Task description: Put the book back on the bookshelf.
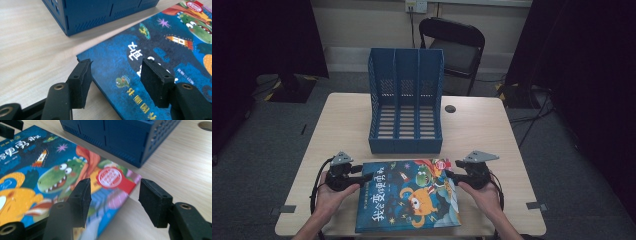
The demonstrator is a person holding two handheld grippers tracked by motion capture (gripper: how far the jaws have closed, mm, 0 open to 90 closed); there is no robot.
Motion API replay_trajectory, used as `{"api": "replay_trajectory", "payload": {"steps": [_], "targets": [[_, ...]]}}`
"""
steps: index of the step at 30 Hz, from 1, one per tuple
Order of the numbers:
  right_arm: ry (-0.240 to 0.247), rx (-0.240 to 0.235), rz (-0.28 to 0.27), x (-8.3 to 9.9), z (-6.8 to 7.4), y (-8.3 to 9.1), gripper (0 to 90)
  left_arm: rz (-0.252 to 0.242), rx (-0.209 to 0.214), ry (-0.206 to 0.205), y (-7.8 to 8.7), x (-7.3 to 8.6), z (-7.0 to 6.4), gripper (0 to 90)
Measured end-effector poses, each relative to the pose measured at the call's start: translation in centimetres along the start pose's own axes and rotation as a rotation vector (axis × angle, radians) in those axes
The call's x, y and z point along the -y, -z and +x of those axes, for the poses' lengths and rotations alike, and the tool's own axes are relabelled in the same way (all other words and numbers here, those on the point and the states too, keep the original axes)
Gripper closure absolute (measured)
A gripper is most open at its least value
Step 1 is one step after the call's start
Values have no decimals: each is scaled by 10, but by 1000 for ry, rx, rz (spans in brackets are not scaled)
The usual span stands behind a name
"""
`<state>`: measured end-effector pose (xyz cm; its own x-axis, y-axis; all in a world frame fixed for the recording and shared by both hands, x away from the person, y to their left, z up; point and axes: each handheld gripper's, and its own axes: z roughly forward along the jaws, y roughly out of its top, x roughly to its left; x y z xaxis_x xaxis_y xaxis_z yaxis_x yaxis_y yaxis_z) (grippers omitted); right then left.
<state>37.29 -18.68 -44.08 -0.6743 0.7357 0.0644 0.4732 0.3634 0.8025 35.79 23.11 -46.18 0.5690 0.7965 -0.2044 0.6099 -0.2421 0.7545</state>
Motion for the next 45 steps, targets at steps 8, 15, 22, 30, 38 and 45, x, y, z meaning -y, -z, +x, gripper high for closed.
{"api": "replay_trajectory", "payload": {"steps": [8,15,22,30,38,45], "targets": [[2,-28,35,8,4,-17,403,-7,0,15,-5,3,5,436],[-14,-29,25,10,5,-17,384,-18,-25,-18,-6,2,1,435],[-10,-29,41,12,6,-12,407,-27,-39,-28,-11,-1,0,446],[-10,-53,54,18,6,0,425,-33,-23,-31,-17,-6,1,465],[-4,-42,-13,11,4,2,400,-40,-4,-63,-27,-13,-5,482],[31,-49,-3,3,10,-13,380,-25,35,-86,-33,-17,-11,440]]}}
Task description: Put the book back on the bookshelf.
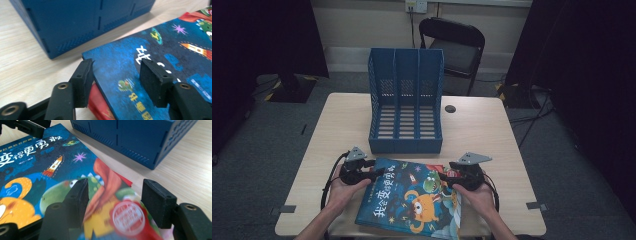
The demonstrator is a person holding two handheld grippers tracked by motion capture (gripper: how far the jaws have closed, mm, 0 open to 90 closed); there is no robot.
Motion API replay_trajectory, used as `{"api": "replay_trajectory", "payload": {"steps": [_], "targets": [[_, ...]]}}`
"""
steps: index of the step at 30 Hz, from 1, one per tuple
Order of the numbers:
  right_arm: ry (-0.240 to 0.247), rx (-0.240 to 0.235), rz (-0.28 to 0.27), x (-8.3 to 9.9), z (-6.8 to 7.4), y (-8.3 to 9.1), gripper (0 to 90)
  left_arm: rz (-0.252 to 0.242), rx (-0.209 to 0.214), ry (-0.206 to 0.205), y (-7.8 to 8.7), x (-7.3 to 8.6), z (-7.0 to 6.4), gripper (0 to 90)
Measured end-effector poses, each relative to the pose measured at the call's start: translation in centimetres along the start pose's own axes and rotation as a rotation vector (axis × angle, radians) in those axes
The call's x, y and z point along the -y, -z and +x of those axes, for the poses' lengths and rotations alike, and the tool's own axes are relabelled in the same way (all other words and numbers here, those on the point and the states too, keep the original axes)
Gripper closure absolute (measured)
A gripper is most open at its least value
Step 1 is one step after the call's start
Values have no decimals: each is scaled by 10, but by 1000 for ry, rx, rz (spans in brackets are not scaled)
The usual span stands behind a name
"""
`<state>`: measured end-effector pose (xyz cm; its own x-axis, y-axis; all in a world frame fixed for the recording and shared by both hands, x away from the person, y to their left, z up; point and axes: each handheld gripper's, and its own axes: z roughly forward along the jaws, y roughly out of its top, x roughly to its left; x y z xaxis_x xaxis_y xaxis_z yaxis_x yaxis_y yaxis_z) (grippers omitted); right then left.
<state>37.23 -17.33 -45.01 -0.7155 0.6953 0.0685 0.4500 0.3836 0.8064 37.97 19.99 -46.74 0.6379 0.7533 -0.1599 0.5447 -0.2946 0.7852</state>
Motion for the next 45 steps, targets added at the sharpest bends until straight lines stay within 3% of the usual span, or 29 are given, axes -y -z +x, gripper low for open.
{"api": "replay_trajectory", "payload": {"steps": [7,11,18,24,27,30,35,45], "targets": [[8,-9,16,2,-2,-2,365,35,85,-7,18,12,-2,458],[13,-9,18,3,-1,-3,376,25,66,-10,15,12,-6,462],[26,-37,46,4,5,-5,401,-3,95,-50,-4,4,-19,471],[28,-44,38,1,7,0,444,-14,100,-54,-9,2,-20,471],[28,-48,44,1,7,1,460,2,106,-41,-7,2,-21,471],[34,-56,48,1,8,2,451,48,125,-56,3,5,-24,462],[33,-55,49,-1,8,0,441,42,120,-51,6,9,-26,452],[46,-38,37,-12,8,3,435,42,137,-66,-15,-6,-33,494]]}}
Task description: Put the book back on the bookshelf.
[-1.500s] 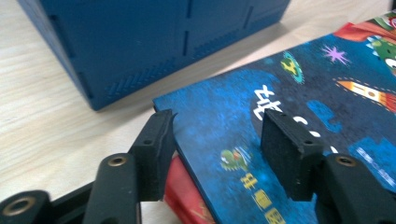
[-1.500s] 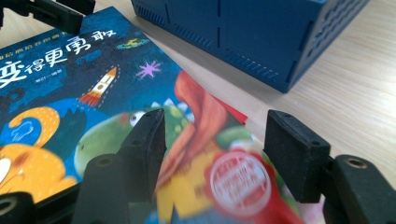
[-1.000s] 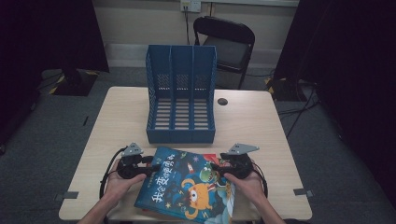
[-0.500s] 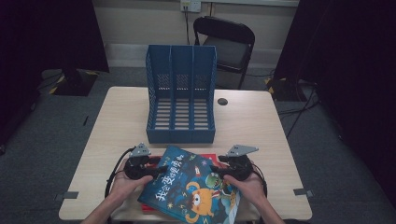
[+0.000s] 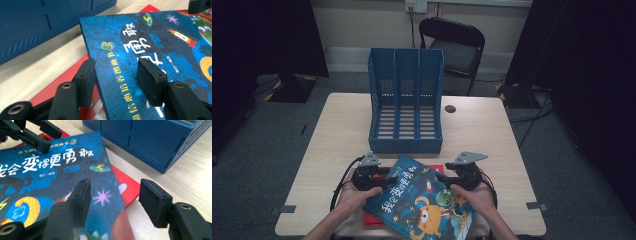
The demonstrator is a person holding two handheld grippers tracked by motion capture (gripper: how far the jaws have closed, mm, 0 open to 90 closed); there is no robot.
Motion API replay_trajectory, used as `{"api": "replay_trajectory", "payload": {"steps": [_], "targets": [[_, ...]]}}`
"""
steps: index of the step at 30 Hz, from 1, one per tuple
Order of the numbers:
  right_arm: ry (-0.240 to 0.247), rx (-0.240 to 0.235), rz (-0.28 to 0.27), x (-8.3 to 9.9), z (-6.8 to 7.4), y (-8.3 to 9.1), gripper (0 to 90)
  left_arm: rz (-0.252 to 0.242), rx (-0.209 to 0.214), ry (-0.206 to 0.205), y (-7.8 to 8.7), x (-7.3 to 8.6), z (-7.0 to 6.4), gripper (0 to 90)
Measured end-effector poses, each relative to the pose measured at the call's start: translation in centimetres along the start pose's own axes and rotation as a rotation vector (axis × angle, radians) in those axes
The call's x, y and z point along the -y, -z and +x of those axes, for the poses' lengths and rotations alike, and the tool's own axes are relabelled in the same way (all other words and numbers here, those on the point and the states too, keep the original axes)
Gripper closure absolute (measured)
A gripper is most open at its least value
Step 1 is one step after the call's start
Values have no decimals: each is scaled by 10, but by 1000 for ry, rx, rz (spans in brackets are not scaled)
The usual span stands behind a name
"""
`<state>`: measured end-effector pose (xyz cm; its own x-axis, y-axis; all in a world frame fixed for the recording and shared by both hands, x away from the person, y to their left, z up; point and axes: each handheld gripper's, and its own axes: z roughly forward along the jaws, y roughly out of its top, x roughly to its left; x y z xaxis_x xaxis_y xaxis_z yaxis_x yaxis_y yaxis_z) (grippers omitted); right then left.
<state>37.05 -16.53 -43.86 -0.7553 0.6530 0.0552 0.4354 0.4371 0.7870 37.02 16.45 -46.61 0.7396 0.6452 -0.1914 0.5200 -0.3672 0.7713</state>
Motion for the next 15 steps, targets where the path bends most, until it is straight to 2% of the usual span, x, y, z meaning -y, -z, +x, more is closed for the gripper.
{"api": "replay_trajectory", "payload": {"steps": [4,10,11,13,15], "targets": [[-19,17,-5,-1,-3,0,393,6,3,-14,-7,-6,-2,503],[-5,-9,12,-7,1,-5,383,33,-17,-52,-19,-21,-5,523],[-7,-14,10,-8,2,-6,372,34,-23,-51,-21,-23,-5,530],[-19,-40,18,-9,5,-10,376,27,-9,-30,-23,-24,-2,535],[-6,-49,35,-9,8,-13,378,20,-2,-24,-22,-22,-1,535]]}}
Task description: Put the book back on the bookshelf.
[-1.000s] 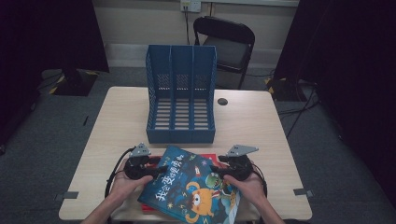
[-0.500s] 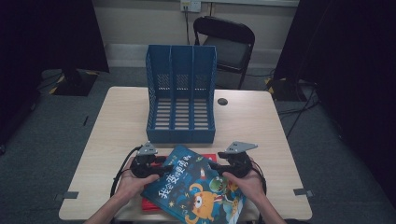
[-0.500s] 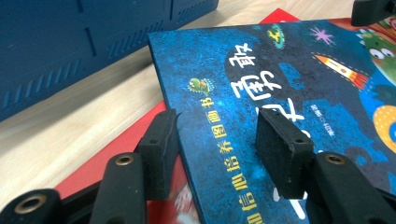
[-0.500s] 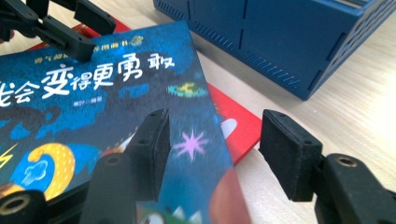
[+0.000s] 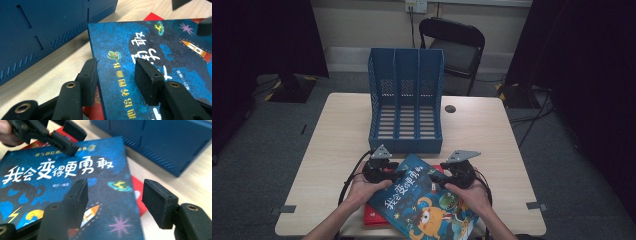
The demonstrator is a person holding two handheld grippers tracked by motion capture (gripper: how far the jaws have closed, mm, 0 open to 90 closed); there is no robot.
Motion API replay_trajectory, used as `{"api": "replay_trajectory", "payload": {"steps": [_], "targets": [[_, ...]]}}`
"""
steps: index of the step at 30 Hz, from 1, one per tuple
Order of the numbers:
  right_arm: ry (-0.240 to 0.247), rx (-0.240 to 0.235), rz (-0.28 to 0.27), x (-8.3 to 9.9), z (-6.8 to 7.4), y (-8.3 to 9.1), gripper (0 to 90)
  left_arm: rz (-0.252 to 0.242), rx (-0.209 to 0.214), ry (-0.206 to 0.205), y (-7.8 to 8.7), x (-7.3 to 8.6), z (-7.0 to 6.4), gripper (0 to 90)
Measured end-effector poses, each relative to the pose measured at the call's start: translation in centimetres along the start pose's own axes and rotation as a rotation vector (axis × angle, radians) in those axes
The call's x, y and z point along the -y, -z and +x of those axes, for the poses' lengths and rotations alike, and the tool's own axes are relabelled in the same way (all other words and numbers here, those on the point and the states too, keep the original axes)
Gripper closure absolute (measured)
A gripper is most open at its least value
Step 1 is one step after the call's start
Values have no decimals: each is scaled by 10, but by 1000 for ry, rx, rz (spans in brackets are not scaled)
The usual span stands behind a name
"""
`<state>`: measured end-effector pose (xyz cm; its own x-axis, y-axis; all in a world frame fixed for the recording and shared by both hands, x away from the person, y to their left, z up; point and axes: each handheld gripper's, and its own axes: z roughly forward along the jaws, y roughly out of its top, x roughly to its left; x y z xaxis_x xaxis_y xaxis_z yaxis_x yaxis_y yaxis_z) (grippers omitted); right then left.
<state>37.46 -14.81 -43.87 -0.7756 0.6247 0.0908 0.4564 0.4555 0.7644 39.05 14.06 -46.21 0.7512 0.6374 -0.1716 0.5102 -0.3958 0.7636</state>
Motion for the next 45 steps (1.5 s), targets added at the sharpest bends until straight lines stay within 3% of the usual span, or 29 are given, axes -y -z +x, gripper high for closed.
{"api": "replay_trajectory", "payload": {"steps": [5,8,9,19,20,25,34,43,45], "targets": [[6,-9,42,5,2,-7,387,39,35,20,12,7,1,527],[12,-12,43,5,3,-6,402,17,23,24,16,15,-1,465],[15,-11,44,5,3,-6,402,29,8,10,23,19,-5,435],[21,4,40,5,4,-7,399,51,20,-13,52,46,-16,342],[18,5,38,5,4,-6,400,51,26,-32,56,50,-19,314],[15,4,37,6,3,-6,404,51,24,-53,60,57,-28,248],[15,4,33,6,3,-5,397,64,62,-100,68,67,-34,184],[13,6,32,7,3,-4,383,55,68,-115,69,69,-35,181],[6,9,55,9,1,-5,375,51,69,-121,69,69,-34,180]]}}
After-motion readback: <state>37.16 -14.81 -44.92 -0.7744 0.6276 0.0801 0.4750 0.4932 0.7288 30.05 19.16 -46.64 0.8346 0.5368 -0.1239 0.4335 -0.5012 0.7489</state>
